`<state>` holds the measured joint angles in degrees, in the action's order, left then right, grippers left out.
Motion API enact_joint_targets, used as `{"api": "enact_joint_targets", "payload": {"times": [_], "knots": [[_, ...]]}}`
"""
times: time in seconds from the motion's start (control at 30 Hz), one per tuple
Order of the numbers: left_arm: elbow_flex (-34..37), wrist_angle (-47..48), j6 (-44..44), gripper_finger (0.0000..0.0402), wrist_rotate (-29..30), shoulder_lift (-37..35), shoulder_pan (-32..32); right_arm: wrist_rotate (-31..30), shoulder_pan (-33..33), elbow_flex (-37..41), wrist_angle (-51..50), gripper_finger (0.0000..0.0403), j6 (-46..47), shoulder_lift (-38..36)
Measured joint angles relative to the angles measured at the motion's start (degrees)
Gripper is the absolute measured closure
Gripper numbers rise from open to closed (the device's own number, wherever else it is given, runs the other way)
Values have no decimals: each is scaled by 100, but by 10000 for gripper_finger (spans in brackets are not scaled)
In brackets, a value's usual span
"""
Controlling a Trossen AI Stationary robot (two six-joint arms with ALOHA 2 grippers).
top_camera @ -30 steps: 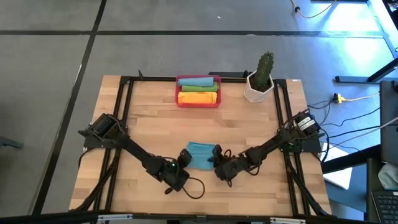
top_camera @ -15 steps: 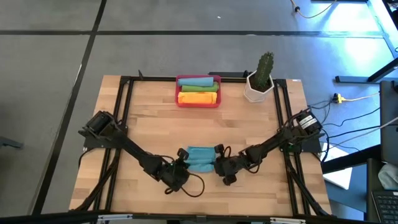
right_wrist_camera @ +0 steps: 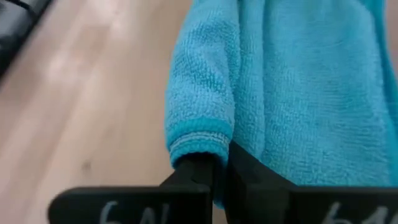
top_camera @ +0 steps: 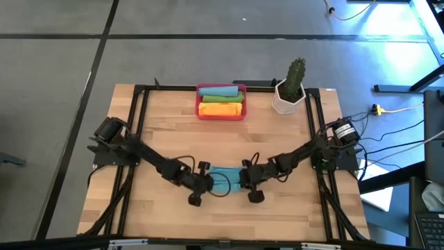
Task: Roll microfiber towels into tight, uniform cylinder then place into a basket
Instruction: Roll the blue towel
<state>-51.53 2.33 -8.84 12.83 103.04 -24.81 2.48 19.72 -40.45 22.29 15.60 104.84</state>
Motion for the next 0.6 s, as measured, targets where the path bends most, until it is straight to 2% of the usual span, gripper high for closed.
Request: {"api": "enact_joint_targets", "payload": {"times": [0.1,0.37,0.6], "knots": [[133,-169,-22,401,-282,-115,157,296,-82,147,252,394,340,-10],[614,-714,-123,402,-713,-692,486,474,-258,608,883,394,883,-202],[990,-1530,-582,401,-1481,-668,1031,524,-561,1269,1813,394,1451,-338]]}}
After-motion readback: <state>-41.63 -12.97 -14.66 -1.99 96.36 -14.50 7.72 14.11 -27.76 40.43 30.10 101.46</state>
